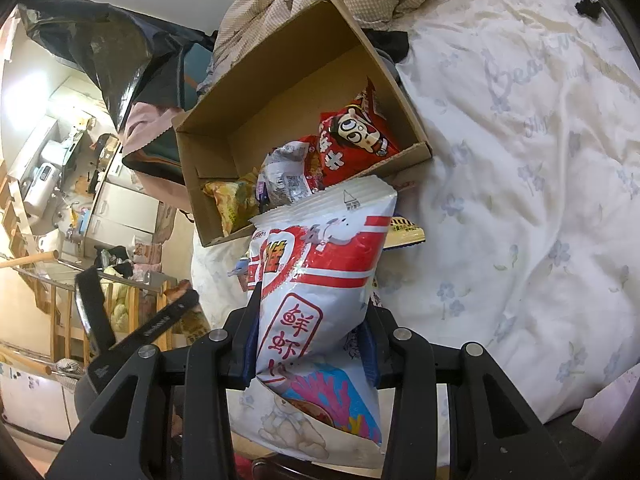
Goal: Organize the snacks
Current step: 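Carry the shrimp chip bag toward the box while the left grasps the peanut packet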
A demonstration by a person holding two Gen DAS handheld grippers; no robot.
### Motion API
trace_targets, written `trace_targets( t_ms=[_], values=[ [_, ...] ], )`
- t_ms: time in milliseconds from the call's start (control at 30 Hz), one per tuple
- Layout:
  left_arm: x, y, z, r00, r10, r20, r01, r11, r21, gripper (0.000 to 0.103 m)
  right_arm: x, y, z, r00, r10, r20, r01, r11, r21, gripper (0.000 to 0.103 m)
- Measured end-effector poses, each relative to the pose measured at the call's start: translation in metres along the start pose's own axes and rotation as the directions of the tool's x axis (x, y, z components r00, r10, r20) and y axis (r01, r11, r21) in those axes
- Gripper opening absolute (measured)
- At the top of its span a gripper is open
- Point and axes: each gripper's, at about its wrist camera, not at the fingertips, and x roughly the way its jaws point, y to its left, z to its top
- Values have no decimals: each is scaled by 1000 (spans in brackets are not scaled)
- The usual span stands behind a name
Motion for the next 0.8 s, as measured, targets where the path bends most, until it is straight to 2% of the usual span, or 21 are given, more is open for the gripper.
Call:
trace_targets(
  t_ms=[233,400,567,667,800],
  values=[
    [-15,-20,9,999,-50,11,50,998,46,40,-5,1,4,1000,-7,31,6,1000,10,42],
    [-28,-43,32,997,-68,20,66,995,80,40,-18,10,14,996,45,77,-46,999,8,42],
    [-39,-76,58,997,-60,57,52,990,133,40,-25,18,19,991,96,95,-96,995,-3,42],
    [-40,-97,73,997,-46,68,34,985,167,40,-23,20,21,992,95,83,-93,995,-25,42],
    [-39,-112,91,996,-36,87,21,987,158,40,-24,15,26,991,107,75,-106,994,-19,42]
  ],
)
